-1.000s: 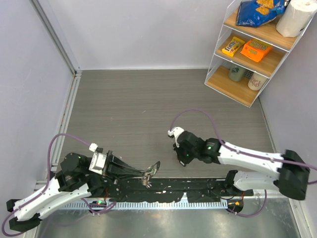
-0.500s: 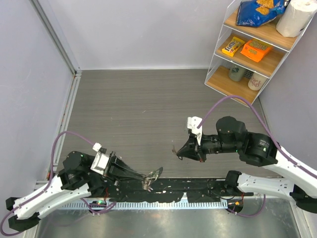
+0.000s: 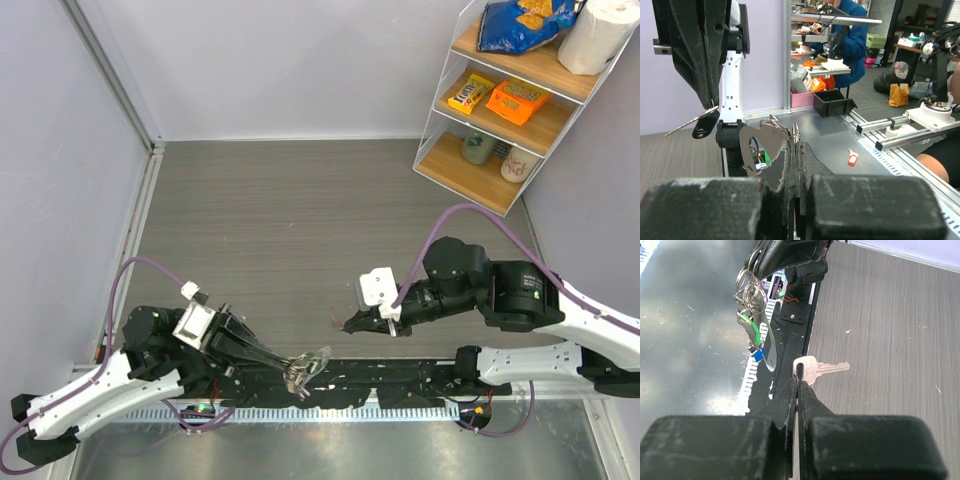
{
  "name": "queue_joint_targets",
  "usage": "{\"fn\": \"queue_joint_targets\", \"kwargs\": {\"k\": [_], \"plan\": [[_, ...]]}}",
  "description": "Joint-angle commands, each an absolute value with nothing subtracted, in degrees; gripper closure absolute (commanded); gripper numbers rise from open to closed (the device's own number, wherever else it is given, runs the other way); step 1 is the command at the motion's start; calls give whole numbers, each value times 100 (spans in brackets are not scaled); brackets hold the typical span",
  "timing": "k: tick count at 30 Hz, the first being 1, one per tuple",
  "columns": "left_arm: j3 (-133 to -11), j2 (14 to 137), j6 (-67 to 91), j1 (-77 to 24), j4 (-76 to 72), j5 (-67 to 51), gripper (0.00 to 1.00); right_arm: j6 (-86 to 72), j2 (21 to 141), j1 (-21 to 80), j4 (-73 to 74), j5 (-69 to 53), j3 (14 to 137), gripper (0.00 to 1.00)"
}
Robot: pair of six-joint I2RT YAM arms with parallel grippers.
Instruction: Put the keys on the keyring
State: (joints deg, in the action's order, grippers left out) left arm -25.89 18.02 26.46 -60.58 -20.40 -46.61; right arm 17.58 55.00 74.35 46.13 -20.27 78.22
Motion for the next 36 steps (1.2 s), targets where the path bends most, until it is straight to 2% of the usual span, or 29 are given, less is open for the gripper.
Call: {"fn": "queue_joint_targets", "kwargs": {"k": [1,3,5,7,9,11,12,14,15,16,18,19,20,21,22,23,24,25,26,27,28,29,30,31,32,33,34,35,36], "plan": [[-2672,1749,2944,-6056,-2750,-4676,100,2188,5370,7576,4527,-2013,8025,95],[-2663,1732,2997,-6047,-2795,-4685,100,2223,5405,7611,4561,-2057,8051,94],[-2672,1740,3023,-6056,-2795,-4711,100,2154,5414,7655,4413,-1602,8095,94],[-2663,1714,3058,-6056,-2777,-4711,100,2056,5484,7673,4271,-198,8060,95],[-2654,1661,3076,-6056,-2769,-4693,100,2136,5887,7664,4710,2219,8156,95],[-2628,1574,3085,-6047,-2742,-4667,100,1873,6406,7647,4895,3770,8148,95],[-2602,1521,3050,-6056,-2699,-4632,100,1602,6529,7490,4704,3901,8026,95],[-2584,1451,2980,-6056,-2593,-4570,100,1276,6382,7043,4440,2540,7815,95],[-2584,1433,2979,-6056,-2558,-4570,100,1266,6268,6831,4351,495,7709,95],[-2593,1415,2979,-6056,-2540,-4570,100,1187,5945,6481,3811,-334,7273,95],[-2601,1371,2979,-6056,-2453,-4562,100,427,5740,6460,3168,2073,6849,95],[-2602,1345,2962,-6056,-2409,-4544,100,283,5818,6416,3382,3527,6812,95],[-2602,1310,2953,-6056,-2382,-4535,100,299,5862,6103,3601,2968,6959,95],[-2619,1301,2936,-6056,-2330,-4526,100,473,5836,5934,3760,160,7013,95],[-2645,1301,2875,-6047,-2251,-4535,100,501,5801,5889,3657,-842,6961,95],[-2663,1292,2839,-6056,-2163,-4526,100,14,5783,6045,3447,905,6883,95],[-2672,1292,2778,-6047,-2119,-4509,100,-156,5827,6351,3471,4403,6830,95],[-2681,1301,2777,-6056,-2127,-4517,100,-158,5949,6207,3559,5508,6699,95],[-2672,1327,2777,-6056,-2170,-4526,100,-80,5976,6014,3777,4258,6767,95],[-2663,1336,2786,-6056,-2197,-4526,100,138,5933,5324,4075,1939,6959,95],[-2654,1353,2777,-6056,-2197,-4509,100,323,5907,5100,4008,-1643,6944,95],[-2646,1380,2760,-6056,-2189,-4491,100,151,5784,5307,3468,-1826,6726,95],[-2654,1415,2734,-6056,-2171,-4491,100,19,5748,5613,3393,1209,6706,95],[-2672,1467,2733,-6056,-2171,-4517,100,-391,5905,6034,3471,3258,6610,95],[-2689,1494,2751,-6056,-2206,-4544,100,-561,6045,6038,3628,5540,6601,95],[-2689,1520,2777,-6047,-2258,-4535,100,-432,6125,5533,4135,4554,6853,95],[-2681,1538,2786,-6056,-2259,-4526,100,-283,6022,5180,4044,-85,6803,95],[-2663,1547,2760,-6056,-2250,-4526,100,-333,5725,4890,3138,-1576,6342,95],[-2663,1547,2742,-6056,-2198,-4483,100,-569,5626,5113,2920,-85,6267,95]]}}
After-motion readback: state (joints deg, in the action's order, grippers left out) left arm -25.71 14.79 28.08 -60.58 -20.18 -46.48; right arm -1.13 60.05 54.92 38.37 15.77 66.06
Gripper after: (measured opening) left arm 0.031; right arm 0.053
